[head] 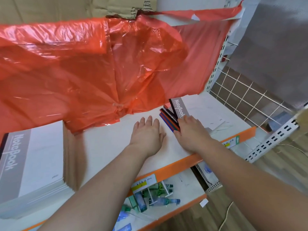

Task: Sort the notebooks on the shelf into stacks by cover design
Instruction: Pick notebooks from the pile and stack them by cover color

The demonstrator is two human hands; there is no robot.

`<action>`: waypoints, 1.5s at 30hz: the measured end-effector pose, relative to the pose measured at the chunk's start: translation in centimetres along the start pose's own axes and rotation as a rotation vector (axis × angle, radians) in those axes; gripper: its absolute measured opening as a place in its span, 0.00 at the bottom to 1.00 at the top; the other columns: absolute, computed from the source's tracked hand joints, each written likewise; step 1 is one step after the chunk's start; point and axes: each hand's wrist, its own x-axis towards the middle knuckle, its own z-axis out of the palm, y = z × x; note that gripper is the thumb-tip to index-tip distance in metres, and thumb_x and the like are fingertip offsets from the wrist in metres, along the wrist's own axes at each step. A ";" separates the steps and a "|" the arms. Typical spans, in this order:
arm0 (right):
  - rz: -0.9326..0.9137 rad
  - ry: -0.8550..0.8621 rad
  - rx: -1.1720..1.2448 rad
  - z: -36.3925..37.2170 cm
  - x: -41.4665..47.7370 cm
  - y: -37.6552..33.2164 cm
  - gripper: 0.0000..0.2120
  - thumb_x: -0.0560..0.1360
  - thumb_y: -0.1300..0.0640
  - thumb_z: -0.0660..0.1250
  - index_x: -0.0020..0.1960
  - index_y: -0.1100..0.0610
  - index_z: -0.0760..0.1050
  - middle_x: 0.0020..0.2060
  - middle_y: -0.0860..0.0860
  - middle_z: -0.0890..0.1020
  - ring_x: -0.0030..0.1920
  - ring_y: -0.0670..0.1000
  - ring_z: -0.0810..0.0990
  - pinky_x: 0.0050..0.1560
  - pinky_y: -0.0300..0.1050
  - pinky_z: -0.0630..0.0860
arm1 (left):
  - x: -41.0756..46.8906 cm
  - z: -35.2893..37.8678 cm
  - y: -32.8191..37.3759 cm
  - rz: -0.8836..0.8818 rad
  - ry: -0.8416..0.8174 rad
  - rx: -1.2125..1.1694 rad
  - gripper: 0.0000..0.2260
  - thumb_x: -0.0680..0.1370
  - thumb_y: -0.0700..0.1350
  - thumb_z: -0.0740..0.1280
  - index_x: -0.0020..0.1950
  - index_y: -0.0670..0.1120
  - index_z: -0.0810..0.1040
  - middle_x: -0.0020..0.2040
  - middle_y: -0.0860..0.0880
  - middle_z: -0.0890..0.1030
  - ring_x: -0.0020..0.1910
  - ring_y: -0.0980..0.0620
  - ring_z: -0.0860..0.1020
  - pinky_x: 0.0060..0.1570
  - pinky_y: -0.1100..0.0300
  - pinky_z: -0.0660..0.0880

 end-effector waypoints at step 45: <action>0.194 0.008 -0.242 0.5 1.0 1.7 0.11 0.76 0.64 0.63 0.58 0.60 0.73 0.51 0.55 0.80 0.52 0.56 0.79 0.44 0.47 0.74 | -0.3 0.7 -2.8 -0.441 -0.054 -1.489 0.15 0.81 0.34 0.57 0.46 0.52 0.77 0.44 0.53 0.83 0.45 0.51 0.82 0.37 0.58 0.78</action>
